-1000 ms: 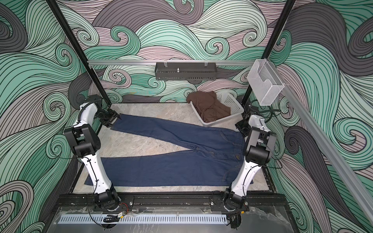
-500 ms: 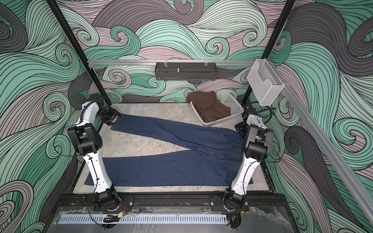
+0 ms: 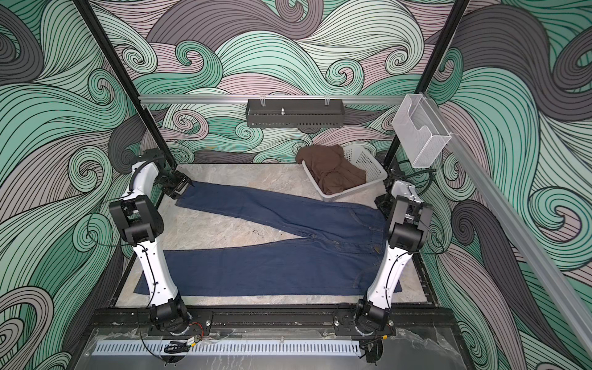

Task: Fold and stack the trousers
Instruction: Move the trousers to the center of the table.

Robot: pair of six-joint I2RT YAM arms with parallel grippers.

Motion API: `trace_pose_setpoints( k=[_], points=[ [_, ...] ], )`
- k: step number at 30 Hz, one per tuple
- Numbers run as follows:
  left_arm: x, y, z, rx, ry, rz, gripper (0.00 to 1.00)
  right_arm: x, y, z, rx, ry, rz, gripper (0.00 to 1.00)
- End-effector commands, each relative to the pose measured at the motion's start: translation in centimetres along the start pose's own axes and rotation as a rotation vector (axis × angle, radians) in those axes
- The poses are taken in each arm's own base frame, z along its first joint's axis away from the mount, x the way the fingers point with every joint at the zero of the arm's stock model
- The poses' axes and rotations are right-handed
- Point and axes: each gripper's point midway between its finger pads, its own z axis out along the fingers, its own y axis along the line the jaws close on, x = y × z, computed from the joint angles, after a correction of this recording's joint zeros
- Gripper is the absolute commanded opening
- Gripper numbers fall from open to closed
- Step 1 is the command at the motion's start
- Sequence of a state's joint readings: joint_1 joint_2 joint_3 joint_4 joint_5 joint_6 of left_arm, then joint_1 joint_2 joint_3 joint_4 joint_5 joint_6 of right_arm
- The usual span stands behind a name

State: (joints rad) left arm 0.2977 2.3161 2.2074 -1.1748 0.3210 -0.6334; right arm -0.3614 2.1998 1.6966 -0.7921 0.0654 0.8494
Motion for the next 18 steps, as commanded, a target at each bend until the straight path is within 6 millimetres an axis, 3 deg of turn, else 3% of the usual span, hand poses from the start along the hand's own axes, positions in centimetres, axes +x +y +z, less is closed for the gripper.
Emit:
trace_pose_setpoints(
  k=[1,8,13,18],
  points=[
    [-0.1,-0.3,-0.3,-0.016,-0.007,-0.005,0.66,0.0,-0.6,0.2,0.038,-0.003,0.023,0.52],
    [-0.6,-0.7,-0.6,-0.009,-0.015,0.009,0.66,0.4,0.0,0.0,-0.003,0.020,0.031,0.01],
    [-1.1,-1.3,-0.6,0.013,-0.027,0.031,0.66,0.9,0.8,-3.5,-0.108,0.006,0.007,0.00],
    [-2.0,-2.1,0.8,0.048,-0.016,0.025,0.64,3.0,-0.3,-7.3,-0.165,0.001,-0.046,0.00]
  ],
)
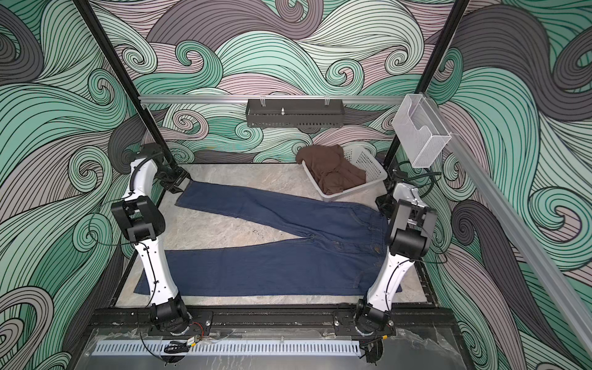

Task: Fold and stack the trousers
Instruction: Move the trousers to the center of the table.

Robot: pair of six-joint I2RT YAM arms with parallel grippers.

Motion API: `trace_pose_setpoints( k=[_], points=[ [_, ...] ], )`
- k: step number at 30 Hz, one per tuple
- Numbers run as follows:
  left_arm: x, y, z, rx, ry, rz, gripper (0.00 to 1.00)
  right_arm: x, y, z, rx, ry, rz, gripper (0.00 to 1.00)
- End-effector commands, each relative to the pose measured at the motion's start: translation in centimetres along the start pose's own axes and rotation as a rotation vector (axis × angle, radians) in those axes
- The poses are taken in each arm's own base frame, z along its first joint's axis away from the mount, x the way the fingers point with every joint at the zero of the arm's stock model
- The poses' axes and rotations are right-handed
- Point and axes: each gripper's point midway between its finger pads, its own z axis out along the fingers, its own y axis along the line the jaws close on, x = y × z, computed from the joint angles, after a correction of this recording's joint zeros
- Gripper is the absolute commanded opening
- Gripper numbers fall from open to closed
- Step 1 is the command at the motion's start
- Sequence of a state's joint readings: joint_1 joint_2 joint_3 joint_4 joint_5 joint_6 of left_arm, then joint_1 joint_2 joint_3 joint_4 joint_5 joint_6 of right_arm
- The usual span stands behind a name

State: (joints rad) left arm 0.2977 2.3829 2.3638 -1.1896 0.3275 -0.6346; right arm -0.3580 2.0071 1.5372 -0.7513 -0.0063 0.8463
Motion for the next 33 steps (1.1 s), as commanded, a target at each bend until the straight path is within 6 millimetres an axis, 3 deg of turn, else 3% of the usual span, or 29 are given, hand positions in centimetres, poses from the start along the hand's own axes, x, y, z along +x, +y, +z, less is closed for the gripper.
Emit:
trace_pose_setpoints(
  k=[1,6,13,19,26,33],
  points=[
    [-0.1,-0.3,2.1,0.013,0.039,-0.001,0.63,1.8,0.0,-3.5,-0.063,-0.002,-0.050,0.00],
    [-0.6,-0.8,4.8,0.029,0.056,-0.003,0.61,4.8,-2.4,-4.8,-0.085,0.013,-0.073,0.00],
    [1.2,0.1,9.5,-0.013,0.136,-0.017,0.50,7.6,-4.1,-5.8,-0.086,0.053,-0.130,0.00],
    [2.8,3.7,11.4,-0.160,0.193,-0.067,0.41,8.9,-6.3,-6.7,-0.067,0.038,-0.130,0.00],
    [5.2,8.3,11.0,-0.340,0.300,-0.101,0.36,9.0,-8.7,-7.5,-0.058,0.016,-0.081,0.00],
    [6.6,13.2,6.6,-0.471,0.287,-0.108,0.35,9.2,-10.0,-9.2,-0.078,-0.015,-0.061,0.00]
  ],
)
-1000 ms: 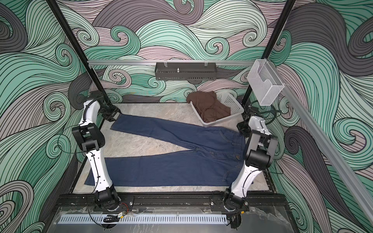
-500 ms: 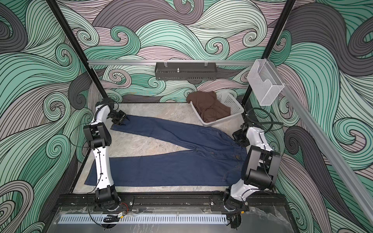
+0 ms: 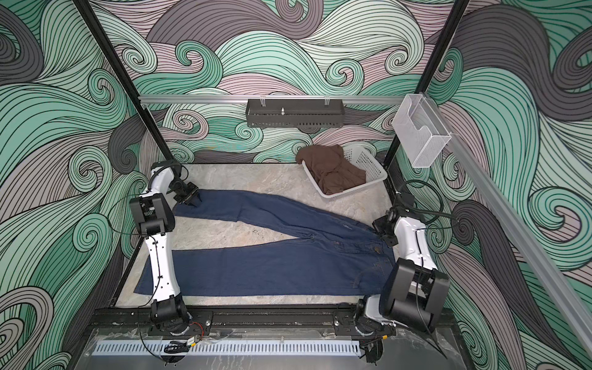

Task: Fold and stack the trousers
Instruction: Move the trousers to the center of the table.

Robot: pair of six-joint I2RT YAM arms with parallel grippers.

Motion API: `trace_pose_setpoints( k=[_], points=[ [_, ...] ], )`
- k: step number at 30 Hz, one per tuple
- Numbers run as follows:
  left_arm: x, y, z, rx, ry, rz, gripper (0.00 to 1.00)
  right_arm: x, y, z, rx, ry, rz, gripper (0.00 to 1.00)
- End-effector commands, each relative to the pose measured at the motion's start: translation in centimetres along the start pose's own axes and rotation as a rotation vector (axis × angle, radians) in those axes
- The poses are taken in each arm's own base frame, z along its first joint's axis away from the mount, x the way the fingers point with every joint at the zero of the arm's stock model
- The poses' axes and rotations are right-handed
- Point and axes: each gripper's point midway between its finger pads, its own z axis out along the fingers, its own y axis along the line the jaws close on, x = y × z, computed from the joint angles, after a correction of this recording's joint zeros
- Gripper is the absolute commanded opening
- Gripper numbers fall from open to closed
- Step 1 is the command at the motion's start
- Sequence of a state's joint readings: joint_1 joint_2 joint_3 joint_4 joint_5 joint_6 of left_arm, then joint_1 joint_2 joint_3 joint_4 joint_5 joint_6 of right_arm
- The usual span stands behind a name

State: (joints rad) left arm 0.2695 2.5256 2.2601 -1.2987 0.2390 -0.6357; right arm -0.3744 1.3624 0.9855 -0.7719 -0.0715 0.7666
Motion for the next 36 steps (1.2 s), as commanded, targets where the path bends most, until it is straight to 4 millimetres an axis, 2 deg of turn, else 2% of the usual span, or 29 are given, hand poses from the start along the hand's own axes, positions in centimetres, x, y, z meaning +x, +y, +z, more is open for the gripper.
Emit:
trace_pose_setpoints(
  k=[1,5,8,12,14,17,20,22,26,30,34,36],
  points=[
    [1.5,7.2,0.1,-0.193,0.049,-0.058,0.35,0.3,-0.9,-1.2,0.015,-0.015,0.004,0.00],
    [2.0,9.7,-2.2,-0.204,0.031,-0.064,0.37,0.1,-2.1,-2.3,0.024,-0.053,0.019,0.00],
    [1.8,9.9,-3.2,-0.186,0.019,-0.059,0.40,-0.2,-2.9,-2.6,0.038,-0.082,0.041,0.00],
    [0.9,7.1,-6.1,-0.085,-0.054,-0.022,0.53,-0.5,-2.7,-2.4,0.037,-0.073,0.051,0.00],
    [0.0,5.3,-8.4,-0.027,-0.121,0.002,0.58,-0.6,-2.3,-2.3,0.025,-0.064,0.057,0.00],
    [-1.6,4.0,-10.5,0.010,-0.197,0.002,0.64,-0.7,-1.7,-2.1,0.004,-0.057,0.071,0.00],
    [-2.9,3.5,-10.4,-0.010,-0.213,-0.012,0.67,-1.0,-1.5,-2.1,0.008,-0.064,0.075,0.00],
    [-3.4,3.5,-9.4,-0.045,-0.193,-0.018,0.67,-1.2,-1.5,-2.3,0.013,-0.078,0.074,0.00],
    [-3.6,4.4,-7.2,-0.124,-0.156,-0.039,0.68,-1.8,-1.5,-2.7,0.016,-0.107,0.080,0.00],
    [-4.1,5.7,-6.1,-0.196,-0.166,-0.058,0.73,-1.9,-1.2,-2.6,0.014,-0.096,0.078,0.00],
    [-4.7,5.8,-5.7,-0.202,-0.187,-0.098,0.93,-1.8,-1.1,-2.2,0.015,-0.079,0.073,0.00],
    [-5.0,5.6,-5.5,-0.193,-0.198,-0.116,0.98,-1.7,-1.0,-2.1,0.012,-0.073,0.071,0.00]
  ],
)
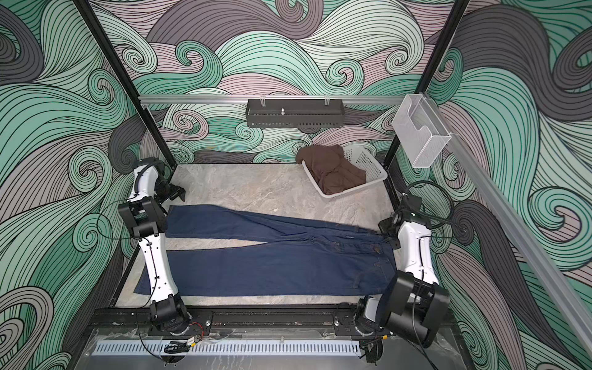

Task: Fold and stack the trousers
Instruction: Move the trousers to the center of the table, then fold the trousers at the center of the table.

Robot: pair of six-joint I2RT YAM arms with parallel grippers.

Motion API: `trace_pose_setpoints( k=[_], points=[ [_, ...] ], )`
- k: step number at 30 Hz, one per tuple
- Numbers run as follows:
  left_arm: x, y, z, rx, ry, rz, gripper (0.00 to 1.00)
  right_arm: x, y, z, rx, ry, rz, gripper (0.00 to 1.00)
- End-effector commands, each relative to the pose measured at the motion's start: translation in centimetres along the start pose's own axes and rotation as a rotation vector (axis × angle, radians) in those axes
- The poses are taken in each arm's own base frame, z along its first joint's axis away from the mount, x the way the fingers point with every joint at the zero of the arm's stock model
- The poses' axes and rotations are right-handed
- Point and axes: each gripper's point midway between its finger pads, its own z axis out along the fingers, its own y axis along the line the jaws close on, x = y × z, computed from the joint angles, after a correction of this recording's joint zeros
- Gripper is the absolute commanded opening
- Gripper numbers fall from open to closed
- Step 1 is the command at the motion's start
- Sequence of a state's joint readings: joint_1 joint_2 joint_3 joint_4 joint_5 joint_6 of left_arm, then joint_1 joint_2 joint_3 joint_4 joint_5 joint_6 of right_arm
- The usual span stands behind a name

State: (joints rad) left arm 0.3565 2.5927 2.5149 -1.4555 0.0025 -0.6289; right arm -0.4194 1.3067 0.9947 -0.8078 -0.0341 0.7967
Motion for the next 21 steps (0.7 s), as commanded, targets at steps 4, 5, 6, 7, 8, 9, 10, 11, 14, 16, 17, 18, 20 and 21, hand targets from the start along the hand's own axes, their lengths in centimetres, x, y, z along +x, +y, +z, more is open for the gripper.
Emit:
trace_pose_setpoints(
  k=[4,5,6,7,8,9,10,11,14,16,17,18,20,21],
  points=[
    [-0.6,0.1,0.0,-0.025,-0.039,-0.061,0.98,-0.3,0.4,-0.2,-0.007,-0.008,-0.003,0.00],
    [-0.8,-0.1,0.2,-0.024,-0.043,-0.064,0.99,-0.3,0.5,-0.2,-0.009,-0.005,-0.004,0.00],
    [-0.9,-0.2,0.6,-0.024,-0.044,-0.068,0.99,-0.2,0.6,-0.1,-0.010,-0.001,-0.004,0.00],
    [-1.0,-0.3,1.0,-0.022,-0.044,-0.075,0.98,-0.2,0.7,0.0,-0.011,0.000,-0.006,0.00],
    [-1.2,-0.4,1.3,-0.020,-0.044,-0.080,0.98,-0.2,0.8,0.0,-0.011,0.000,-0.008,0.00],
    [-1.2,-0.5,1.8,-0.018,-0.041,-0.084,0.97,-0.2,0.8,0.1,-0.010,0.003,-0.009,0.00],
    [-1.3,-0.7,2.1,-0.015,-0.042,-0.085,0.96,-0.2,0.8,0.2,-0.011,0.005,-0.010,0.00],
    [-1.4,-0.8,2.4,-0.013,-0.041,-0.088,0.96,-0.2,0.8,0.2,-0.009,0.005,-0.011,0.00],
    [-1.7,-0.9,3.3,-0.017,-0.040,-0.094,0.96,-0.1,0.8,0.4,-0.006,0.008,-0.013,0.00],
    [-1.9,-1.0,3.7,-0.017,-0.046,-0.096,0.96,-0.2,0.9,0.5,-0.007,0.010,-0.013,0.00],
    [-2.0,-1.1,3.8,-0.014,-0.050,-0.099,0.96,-0.2,1.0,0.6,-0.007,0.012,-0.015,0.00],
    [-2.2,-1.2,3.9,-0.009,-0.053,-0.104,0.96,-0.2,1.0,0.7,-0.004,0.013,-0.017,0.00],
    [-2.5,-1.6,3.9,0.006,-0.065,-0.109,0.96,-0.1,1.0,0.9,-0.002,0.020,-0.018,0.00],
    [-2.7,-1.8,4.0,0.015,-0.071,-0.110,0.96,-0.1,1.1,0.9,-0.005,0.022,-0.017,0.00]
  ],
)
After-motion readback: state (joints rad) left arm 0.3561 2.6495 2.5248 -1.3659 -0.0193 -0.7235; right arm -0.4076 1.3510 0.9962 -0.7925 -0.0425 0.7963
